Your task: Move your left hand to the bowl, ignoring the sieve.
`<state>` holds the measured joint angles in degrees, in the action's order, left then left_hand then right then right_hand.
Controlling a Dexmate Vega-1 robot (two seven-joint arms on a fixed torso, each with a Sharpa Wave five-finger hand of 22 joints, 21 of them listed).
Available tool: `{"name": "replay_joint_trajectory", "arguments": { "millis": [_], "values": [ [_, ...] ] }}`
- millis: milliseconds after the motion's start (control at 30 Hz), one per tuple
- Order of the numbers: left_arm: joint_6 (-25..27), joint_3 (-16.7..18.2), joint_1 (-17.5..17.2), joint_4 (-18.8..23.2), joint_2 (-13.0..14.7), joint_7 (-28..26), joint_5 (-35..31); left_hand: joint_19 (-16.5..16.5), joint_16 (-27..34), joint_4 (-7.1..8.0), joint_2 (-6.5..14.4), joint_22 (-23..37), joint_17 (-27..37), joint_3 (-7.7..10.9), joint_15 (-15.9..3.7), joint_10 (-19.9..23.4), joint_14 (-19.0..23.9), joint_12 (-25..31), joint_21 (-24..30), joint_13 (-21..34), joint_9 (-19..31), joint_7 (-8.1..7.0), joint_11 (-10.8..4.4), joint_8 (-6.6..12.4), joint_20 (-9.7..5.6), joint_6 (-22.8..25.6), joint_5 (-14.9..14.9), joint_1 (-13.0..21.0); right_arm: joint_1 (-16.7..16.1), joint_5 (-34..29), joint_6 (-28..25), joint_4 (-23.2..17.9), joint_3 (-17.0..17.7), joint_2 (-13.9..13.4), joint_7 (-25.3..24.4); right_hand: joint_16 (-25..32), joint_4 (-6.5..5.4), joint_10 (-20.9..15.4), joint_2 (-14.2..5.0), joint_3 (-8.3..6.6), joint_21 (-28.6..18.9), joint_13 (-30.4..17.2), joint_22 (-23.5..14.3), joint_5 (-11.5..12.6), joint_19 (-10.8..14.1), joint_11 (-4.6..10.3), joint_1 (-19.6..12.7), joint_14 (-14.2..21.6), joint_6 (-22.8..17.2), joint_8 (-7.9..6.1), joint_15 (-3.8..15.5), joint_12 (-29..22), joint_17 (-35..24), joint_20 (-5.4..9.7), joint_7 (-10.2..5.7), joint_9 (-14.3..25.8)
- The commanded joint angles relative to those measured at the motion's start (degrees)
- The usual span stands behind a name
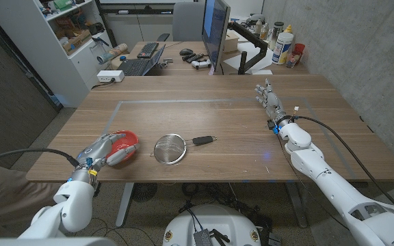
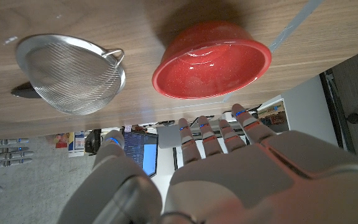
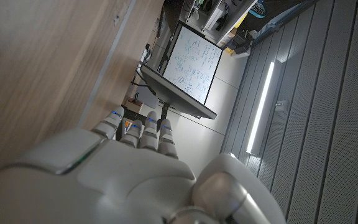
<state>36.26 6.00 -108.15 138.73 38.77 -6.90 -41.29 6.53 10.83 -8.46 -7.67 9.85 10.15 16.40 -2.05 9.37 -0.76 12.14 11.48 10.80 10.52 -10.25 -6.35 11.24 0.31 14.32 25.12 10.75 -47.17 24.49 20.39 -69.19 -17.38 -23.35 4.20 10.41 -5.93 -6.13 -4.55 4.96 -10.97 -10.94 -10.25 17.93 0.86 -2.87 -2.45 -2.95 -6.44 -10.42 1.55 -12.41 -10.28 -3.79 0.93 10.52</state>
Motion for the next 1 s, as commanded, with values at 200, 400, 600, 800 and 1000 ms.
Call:
{"name": "replay_joint_trajectory", "arguments": {
  "millis": [200,400,600,800,1000],
  "values": [
    [1.01,-1.57,0.3,-0.8,1.75,-0.55,0.67,0.05,0.28,-0.16,-0.45,0.2,0.13,-0.11,-3.97,0.23,0.4,-0.13,0.16,0.09,0.31,-0.39,-0.26,0.06,-0.09,-0.08,0.54,0.56,0.34,-0.15,-0.06,0.3,-0.35,0.19,0.13,0.17,-0.18,-0.12,-1.28,-0.21,-0.49,0.0,-0.11,-0.1,0.2,-0.16,-0.37,-0.18,-0.38,-0.58,-0.41,-0.4,-0.07,-0.07,-0.14,0.15],
    [0.25,-1.64,-0.09,-1.24,1.6,-1.85,1.94,0.05,0.3,-0.2,-0.56,0.21,0.13,-0.19,-3.84,0.29,0.59,-0.13,0.1,0.09,0.32,-0.43,-0.32,0.1,-0.07,-0.02,0.71,0.7,0.28,-0.28,0.07,0.21,-0.2,0.15,-0.37,0.16,-0.18,-0.15,-1.29,-0.22,-0.48,0.0,-0.12,-0.11,0.17,-0.09,-0.37,-0.19,-0.52,-0.63,-0.36,-0.42,-0.07,-0.07,-0.07,0.15],
    [0.27,-1.82,-0.83,-1.05,1.3,-3.06,2.58,0.12,0.31,-0.22,-0.6,0.21,0.13,-0.23,-3.87,0.31,0.7,-0.14,0.09,0.1,0.32,-0.48,-0.31,0.06,-0.12,-0.13,0.82,0.79,0.27,-0.18,-0.32,-0.01,-0.22,0.0,-0.32,0.23,-0.18,-0.18,-1.29,-0.23,-0.5,0.0,-0.12,-0.11,0.24,-0.17,-0.38,-0.02,-0.53,-0.63,-0.37,-0.44,-0.07,-0.08,-0.02,0.15],
    [0.97,-2.06,-1.55,-0.68,1.32,-3.49,2.81,0.17,0.29,-0.23,-0.64,0.21,0.13,-0.28,-3.8,0.34,0.75,-0.15,0.07,0.1,0.32,-0.47,-0.26,0.07,-0.14,-0.13,0.94,0.88,0.55,-0.28,-0.05,0.3,-0.3,0.24,-0.35,0.23,-0.17,-0.22,-1.29,-0.24,-0.48,0.0,-0.13,-0.12,0.22,-0.2,-0.39,0.02,-0.51,-0.61,-0.34,-0.46,-0.07,-0.07,-0.07,0.15],
    [1.31,-2.19,-1.75,-0.7,1.94,-3.19,3.34,0.17,0.28,-0.23,-0.67,0.22,0.14,-0.32,-3.82,0.33,0.8,-0.17,0.04,0.1,0.32,-0.48,-0.31,0.06,-0.15,-0.15,1.04,0.93,0.44,-0.22,-0.21,0.18,-0.32,0.3,-0.44,0.23,-0.17,-0.22,-1.3,-0.24,-0.47,0.0,-0.13,-0.12,0.21,-0.14,-0.39,0.06,-0.54,-0.62,-0.33,-0.46,-0.07,-0.1,-0.15,0.15]
  ]
}}
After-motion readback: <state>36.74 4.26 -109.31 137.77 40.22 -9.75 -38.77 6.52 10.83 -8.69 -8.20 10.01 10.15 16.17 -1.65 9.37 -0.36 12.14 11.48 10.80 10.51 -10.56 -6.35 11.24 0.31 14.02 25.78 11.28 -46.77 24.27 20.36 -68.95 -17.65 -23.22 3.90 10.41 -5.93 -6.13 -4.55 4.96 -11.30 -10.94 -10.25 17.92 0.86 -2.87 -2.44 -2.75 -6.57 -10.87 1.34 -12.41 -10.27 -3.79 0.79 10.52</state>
